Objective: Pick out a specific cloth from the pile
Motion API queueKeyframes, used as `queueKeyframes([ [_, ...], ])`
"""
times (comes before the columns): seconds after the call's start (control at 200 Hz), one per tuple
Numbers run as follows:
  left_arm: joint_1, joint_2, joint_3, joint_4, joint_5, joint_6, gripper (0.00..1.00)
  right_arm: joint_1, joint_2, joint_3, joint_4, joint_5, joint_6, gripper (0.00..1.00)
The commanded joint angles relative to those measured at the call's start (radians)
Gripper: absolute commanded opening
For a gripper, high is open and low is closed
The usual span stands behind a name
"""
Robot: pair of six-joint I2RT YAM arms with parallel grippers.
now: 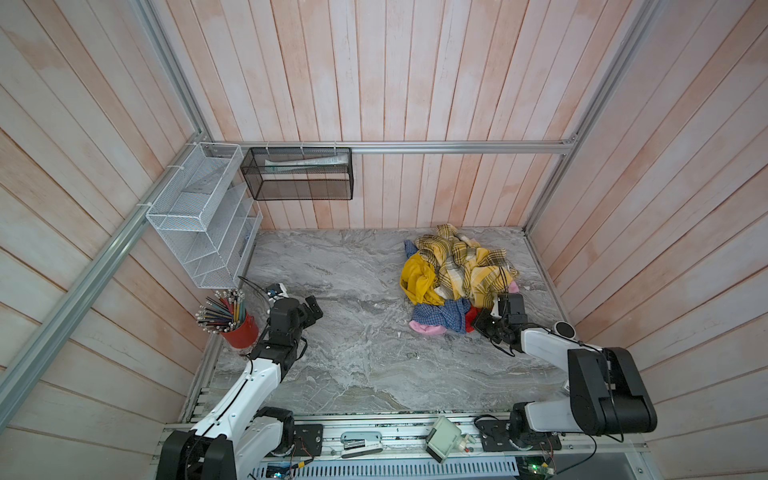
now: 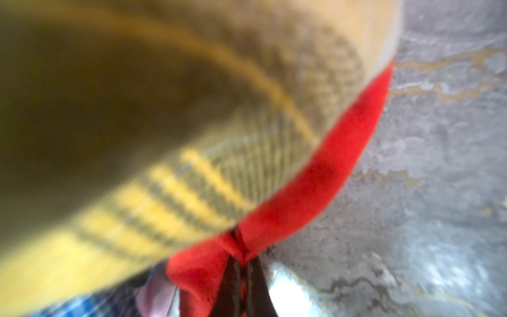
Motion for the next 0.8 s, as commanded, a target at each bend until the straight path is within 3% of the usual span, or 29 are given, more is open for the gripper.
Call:
queueKeyframes([
  [0.0,-0.003,-0.017,0.035,-0.029,-0.016,-0.009,1.0,0.005,-0.077,0.012,0.008,0.001,-0.018,0.0],
  [0.42,-0.004,-0.004,0.069,-0.048,-0.028,0.019,1.0,0.015,-0.37,0.133,-0.198,0.052,-0.06,0.0],
  [0.795,-0.01,0.037,0.085,-0.04,-0.028,0.031,1.0,0.061,-0.448,0.296,-0.302,0.12,-0.085,0.0],
])
